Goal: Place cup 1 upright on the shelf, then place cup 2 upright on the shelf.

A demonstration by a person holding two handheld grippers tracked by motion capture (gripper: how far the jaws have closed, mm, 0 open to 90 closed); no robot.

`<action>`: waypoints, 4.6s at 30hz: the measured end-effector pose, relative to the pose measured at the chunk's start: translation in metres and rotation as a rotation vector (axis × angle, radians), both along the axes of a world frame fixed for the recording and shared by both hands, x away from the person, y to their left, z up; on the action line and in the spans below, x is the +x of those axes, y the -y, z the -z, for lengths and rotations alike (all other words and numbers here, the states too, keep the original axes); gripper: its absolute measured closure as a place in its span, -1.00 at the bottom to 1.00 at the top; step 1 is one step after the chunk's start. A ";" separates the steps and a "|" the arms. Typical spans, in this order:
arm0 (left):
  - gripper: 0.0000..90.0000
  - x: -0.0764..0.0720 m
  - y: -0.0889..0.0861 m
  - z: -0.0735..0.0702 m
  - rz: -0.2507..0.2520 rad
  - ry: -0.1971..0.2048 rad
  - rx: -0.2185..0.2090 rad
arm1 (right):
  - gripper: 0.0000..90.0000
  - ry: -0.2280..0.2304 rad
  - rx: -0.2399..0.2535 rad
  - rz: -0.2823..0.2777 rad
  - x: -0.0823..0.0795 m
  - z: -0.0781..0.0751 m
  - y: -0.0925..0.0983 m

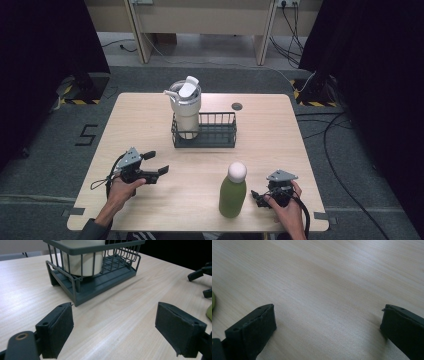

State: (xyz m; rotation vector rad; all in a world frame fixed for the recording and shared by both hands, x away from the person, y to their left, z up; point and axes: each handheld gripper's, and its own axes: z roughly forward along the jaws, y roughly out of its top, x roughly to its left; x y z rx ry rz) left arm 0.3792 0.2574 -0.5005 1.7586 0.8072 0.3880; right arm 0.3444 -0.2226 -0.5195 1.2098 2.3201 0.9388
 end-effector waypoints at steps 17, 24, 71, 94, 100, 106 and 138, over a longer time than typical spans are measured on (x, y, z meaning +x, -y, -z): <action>-0.67 -0.028 -0.007 0.012 0.028 -0.023 0.078 | -0.99 0.001 0.000 -0.002 0.000 0.000 0.000; -0.67 -0.037 -0.009 0.012 0.035 -0.022 0.091 | -0.99 0.000 0.000 0.000 0.000 0.000 0.000; -0.69 -0.058 -0.020 0.025 0.033 -0.175 0.344 | -0.93 0.006 -0.002 -0.013 -0.002 0.000 -0.001; -0.69 -0.058 -0.020 0.025 0.024 -0.176 0.343 | -0.63 0.207 0.127 -0.080 -0.044 -0.028 0.002; -0.69 -0.058 -0.020 0.025 0.023 -0.176 0.344 | -0.64 0.233 0.168 -0.129 -0.059 -0.039 0.004; -0.69 -0.058 -0.021 0.025 0.020 -0.177 0.343 | -0.64 0.240 0.201 -0.177 -0.070 -0.041 0.001; -0.69 -0.058 -0.021 0.025 0.019 -0.178 0.343 | -0.66 0.238 0.313 -0.366 -0.083 -0.041 -0.037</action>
